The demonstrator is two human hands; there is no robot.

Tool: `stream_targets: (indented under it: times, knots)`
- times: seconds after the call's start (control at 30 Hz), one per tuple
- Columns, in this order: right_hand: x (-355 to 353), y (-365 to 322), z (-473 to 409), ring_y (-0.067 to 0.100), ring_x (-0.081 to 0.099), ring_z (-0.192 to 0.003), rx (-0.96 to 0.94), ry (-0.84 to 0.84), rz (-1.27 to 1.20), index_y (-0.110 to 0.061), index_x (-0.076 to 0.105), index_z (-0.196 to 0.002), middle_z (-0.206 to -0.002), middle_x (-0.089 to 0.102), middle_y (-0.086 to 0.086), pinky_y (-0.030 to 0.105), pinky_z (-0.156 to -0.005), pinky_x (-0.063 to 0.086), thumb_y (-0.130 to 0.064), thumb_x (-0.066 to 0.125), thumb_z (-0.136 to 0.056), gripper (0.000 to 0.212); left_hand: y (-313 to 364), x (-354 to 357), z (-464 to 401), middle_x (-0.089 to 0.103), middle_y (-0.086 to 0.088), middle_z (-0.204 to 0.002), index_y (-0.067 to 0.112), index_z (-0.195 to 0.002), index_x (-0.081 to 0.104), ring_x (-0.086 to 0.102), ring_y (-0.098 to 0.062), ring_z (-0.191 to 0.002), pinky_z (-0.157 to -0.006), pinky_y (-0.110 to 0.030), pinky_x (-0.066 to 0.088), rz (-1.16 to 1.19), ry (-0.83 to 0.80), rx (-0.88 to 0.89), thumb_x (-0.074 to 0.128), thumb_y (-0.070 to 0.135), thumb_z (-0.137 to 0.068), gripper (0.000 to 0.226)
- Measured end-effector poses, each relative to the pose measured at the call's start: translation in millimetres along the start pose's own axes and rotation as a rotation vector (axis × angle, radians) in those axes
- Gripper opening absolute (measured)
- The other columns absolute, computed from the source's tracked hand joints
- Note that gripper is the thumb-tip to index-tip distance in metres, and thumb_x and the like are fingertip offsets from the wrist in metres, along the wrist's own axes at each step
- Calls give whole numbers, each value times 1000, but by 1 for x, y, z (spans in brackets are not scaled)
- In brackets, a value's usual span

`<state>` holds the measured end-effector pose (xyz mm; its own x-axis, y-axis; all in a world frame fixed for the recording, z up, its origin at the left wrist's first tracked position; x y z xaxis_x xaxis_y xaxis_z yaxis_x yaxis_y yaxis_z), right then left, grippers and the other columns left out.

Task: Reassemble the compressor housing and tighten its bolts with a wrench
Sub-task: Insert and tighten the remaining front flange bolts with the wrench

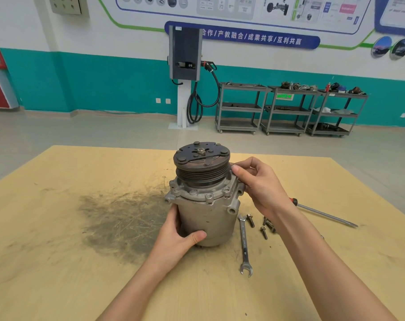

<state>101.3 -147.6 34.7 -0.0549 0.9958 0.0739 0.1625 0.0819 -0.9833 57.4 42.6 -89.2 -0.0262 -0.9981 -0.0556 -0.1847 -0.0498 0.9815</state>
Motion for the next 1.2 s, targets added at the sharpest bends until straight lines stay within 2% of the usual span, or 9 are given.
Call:
stream_targets:
  times: [0.1,0.23,0.37,0.57,0.7,0.8,0.87,0.97,1.2]
  knots:
    - [1,1,0,19,65,-73,14,-34,-31,-8,60,-93,-84,70,10,22,-57,50,-8,62,-91,3,1,1,0,51,14,-145,17,-150,35,48,1,-135,-115,-27,37,11,-3,2,87,47,-54,113]
    - [3,3,3,16,65,-77,8,-54,-36,-2,65,-105,-92,70,13,21,-60,51,-9,51,-98,18,1,2,0,51,15,-144,20,-147,36,48,3,-134,-114,-24,38,28,-5,6,86,46,-54,109]
    - [0,1,1,16,62,-65,14,25,-27,-3,61,-92,-84,66,16,20,-52,48,-5,63,-90,3,2,3,-1,50,18,-142,25,-143,37,49,6,-132,-112,-21,38,39,-5,14,85,46,-53,105]
    - [4,3,3,21,63,-78,30,-42,-71,-2,65,-102,-94,68,17,25,-59,48,-9,54,-97,14,0,3,-2,52,18,-142,27,-142,39,49,4,-133,-111,-22,39,48,-3,26,86,45,-55,101]
    - [1,1,2,22,60,-71,26,26,-61,-5,61,-88,-85,66,15,26,-56,46,-5,61,-91,3,-3,3,-3,51,20,-141,34,-135,41,49,7,-131,-106,-15,40,60,-2,18,87,46,-54,93]
    - [-2,1,0,28,62,-78,32,66,-61,-7,56,-86,-87,66,20,32,-65,47,-3,67,-86,12,-7,2,-4,54,24,-138,35,-134,43,49,6,-132,-105,-13,41,65,2,19,88,46,-55,92]
    - [2,0,2,25,62,-78,25,11,-73,-6,60,-92,-88,68,17,29,-63,48,-5,63,-90,3,-8,1,-5,56,28,-135,37,-133,44,49,7,-132,-103,-11,41,60,2,21,88,46,-55,90]
    - [4,2,5,21,62,-80,21,-52,-81,-4,67,-99,-93,69,15,29,-65,47,-6,53,-97,15,-9,1,-5,56,30,-136,39,-134,43,48,6,-133,-103,-12,41,55,5,23,89,48,-56,91]
    - [0,2,1,20,63,-71,25,3,-87,-4,58,-91,-85,67,15,22,-54,49,0,62,-89,5,-9,1,-5,56,36,-133,40,-135,42,48,7,-133,-103,-11,41,44,0,21,91,55,-53,96]
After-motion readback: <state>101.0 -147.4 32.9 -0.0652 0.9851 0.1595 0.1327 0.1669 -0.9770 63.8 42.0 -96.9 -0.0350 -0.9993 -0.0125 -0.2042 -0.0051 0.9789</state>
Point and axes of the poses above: each hand's wrist, its own z-axis away from the middle knuckle, its own x-axis out of the palm, y = z × x, the point moved 10 cm from there along -z, towards the middle knuckle
